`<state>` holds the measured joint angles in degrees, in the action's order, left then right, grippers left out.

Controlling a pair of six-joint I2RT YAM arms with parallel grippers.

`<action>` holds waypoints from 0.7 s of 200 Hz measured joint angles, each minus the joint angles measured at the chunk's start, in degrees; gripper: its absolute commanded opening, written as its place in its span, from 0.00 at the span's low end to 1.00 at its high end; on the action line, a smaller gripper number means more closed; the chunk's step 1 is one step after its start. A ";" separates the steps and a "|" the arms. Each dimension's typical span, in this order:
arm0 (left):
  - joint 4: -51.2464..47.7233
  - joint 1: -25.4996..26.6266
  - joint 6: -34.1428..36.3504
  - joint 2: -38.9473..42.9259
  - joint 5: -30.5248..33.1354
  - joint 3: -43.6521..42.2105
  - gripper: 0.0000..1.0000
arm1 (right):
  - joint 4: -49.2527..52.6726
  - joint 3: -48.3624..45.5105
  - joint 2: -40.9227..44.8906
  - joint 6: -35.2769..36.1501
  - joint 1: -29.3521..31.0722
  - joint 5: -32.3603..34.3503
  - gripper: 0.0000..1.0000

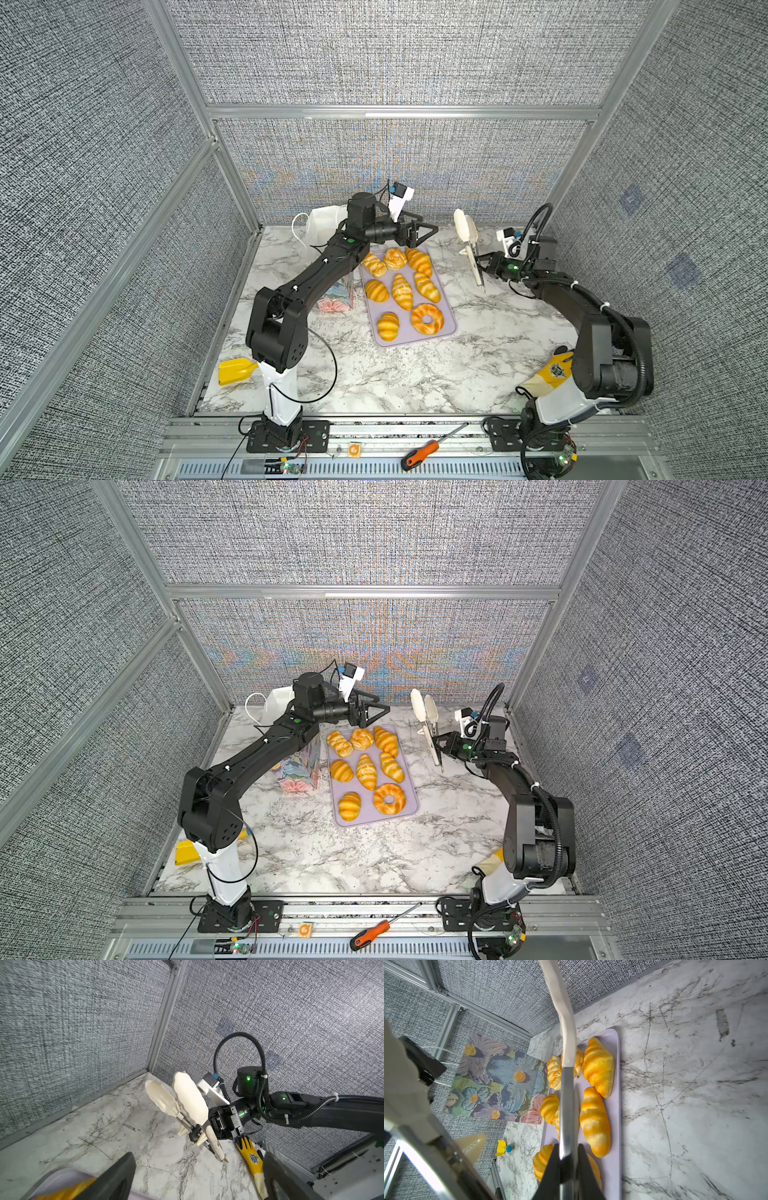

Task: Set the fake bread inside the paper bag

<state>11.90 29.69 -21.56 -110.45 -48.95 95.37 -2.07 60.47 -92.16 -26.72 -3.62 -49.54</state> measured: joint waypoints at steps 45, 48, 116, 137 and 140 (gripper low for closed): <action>0.44 1.11 -1.49 -6.40 -2.64 5.09 0.72 | -4.59 1.53 -1.70 -4.81 1.55 -4.35 0.08; 0.44 1.18 -1.62 -6.71 -2.73 5.31 0.72 | -4.83 1.64 -1.86 -5.18 1.68 -4.68 0.08; 3.08 2.32 -4.57 -11.85 -7.37 9.53 0.65 | -6.58 4.63 -3.98 -9.90 3.43 -7.45 0.10; 3.02 2.89 -4.57 -12.72 -8.17 10.45 0.64 | -6.60 5.11 -4.52 -10.38 4.02 -7.74 0.10; 3.02 3.06 -4.57 -12.83 -8.26 10.54 0.64 | -6.60 5.18 -4.61 -10.38 4.02 -7.74 0.11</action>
<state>14.92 32.75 -26.13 -123.28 -57.21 105.91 -8.67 65.65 -96.77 -37.10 0.40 -57.28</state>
